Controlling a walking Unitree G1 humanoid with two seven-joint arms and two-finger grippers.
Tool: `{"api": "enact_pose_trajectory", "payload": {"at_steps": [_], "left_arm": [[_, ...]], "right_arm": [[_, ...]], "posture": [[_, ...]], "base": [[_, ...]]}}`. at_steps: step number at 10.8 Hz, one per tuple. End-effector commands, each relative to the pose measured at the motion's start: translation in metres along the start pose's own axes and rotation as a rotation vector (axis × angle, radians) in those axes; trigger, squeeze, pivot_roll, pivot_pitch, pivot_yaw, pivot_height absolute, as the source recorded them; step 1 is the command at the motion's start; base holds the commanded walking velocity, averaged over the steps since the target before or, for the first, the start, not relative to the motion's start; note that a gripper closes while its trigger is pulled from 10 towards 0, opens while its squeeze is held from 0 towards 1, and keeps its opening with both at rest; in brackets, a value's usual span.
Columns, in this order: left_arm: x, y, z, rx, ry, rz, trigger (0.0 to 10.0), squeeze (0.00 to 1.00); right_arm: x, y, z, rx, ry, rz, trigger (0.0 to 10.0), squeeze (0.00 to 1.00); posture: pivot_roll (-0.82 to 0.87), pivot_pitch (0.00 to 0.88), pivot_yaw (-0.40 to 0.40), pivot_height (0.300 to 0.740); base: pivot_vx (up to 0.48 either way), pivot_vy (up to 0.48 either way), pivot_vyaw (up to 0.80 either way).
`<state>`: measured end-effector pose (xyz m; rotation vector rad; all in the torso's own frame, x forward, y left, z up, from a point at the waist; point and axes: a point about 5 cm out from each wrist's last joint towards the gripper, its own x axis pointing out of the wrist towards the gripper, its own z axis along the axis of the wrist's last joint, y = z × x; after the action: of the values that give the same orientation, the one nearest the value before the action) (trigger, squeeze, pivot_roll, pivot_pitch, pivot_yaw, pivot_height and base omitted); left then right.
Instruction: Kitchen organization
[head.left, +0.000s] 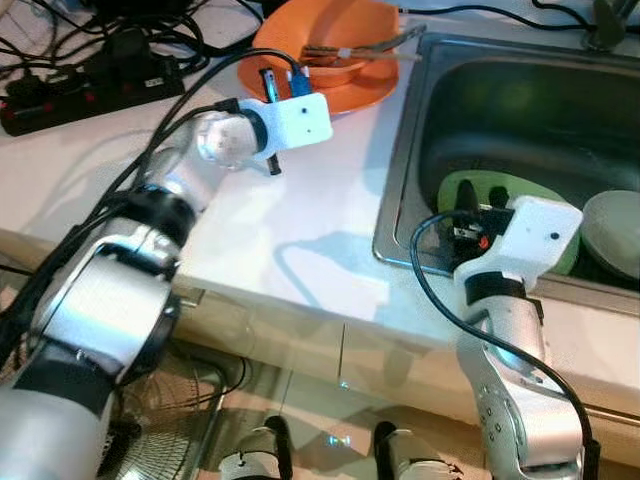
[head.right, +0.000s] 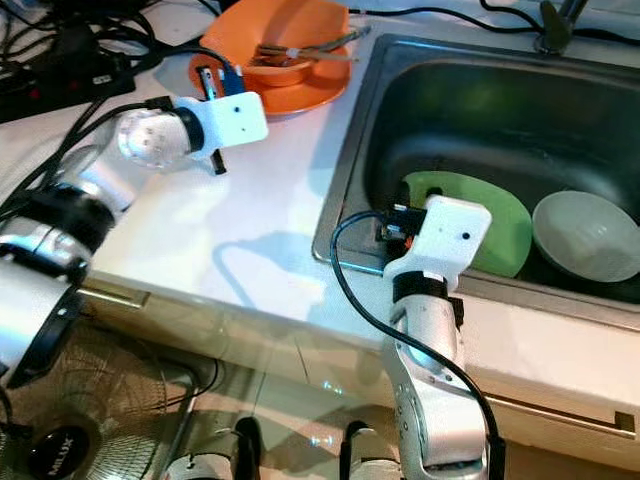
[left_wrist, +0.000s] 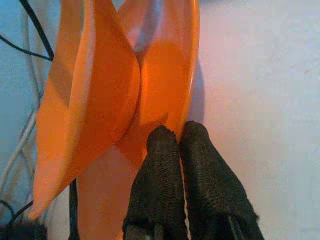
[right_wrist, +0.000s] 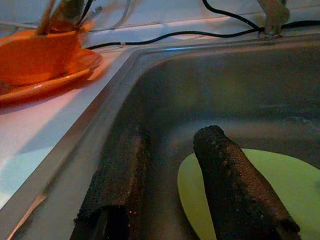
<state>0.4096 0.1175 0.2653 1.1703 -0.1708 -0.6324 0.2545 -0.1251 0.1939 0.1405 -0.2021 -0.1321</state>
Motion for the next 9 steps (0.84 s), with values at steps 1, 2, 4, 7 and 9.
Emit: {"api": "enact_pose_trajectory", "payload": {"at_steps": [1, 2, 4, 7, 9], "left_arm": [[0.0, -0.023, -0.011, -0.046, 0.025, -0.089, 9.8, 0.0], [-0.012, -0.028, -0.012, -0.066, -0.022, -0.112, 10.0, 0.0], [-0.033, -0.034, -0.011, -0.055, -0.066, -0.155, 10.0, 0.0], [-0.068, -0.041, -0.004, -0.071, -0.105, -0.203, 10.0, 0.0], [-0.074, -0.044, -0.004, -0.266, -0.1, -0.056, 10.0, 0.0]], "right_arm": [[-0.003, 0.002, -0.025, 0.023, 0.136, -0.021, 10.0, 0.0], [0.003, 0.003, -0.024, 0.025, 0.13, -0.005, 10.0, 0.0], [0.01, 0.006, -0.023, 0.028, 0.118, 0.011, 10.0, 0.0], [0.024, 0.007, -0.023, 0.026, 0.095, 0.029, 10.0, 0.0], [0.033, 0.01, -0.021, 0.031, 0.072, 0.046, 10.0, 0.0]], "posture": [[-0.09, 0.271, 0.055, 0.74], [-0.08, 0.268, 0.043, 0.74], [-0.06, 0.264, 0.029, 0.74], [-0.03, 0.223, 0.012, 0.74], [-0.02, 0.202, -0.004, 0.74]], "base": [[0.0, 0.0, 0.0], [0.0, 0.0, 0.0], [0.0, 0.0, 0.0], [0.0, 0.0, 0.0], [0.0, 0.0, 0.0]]}}
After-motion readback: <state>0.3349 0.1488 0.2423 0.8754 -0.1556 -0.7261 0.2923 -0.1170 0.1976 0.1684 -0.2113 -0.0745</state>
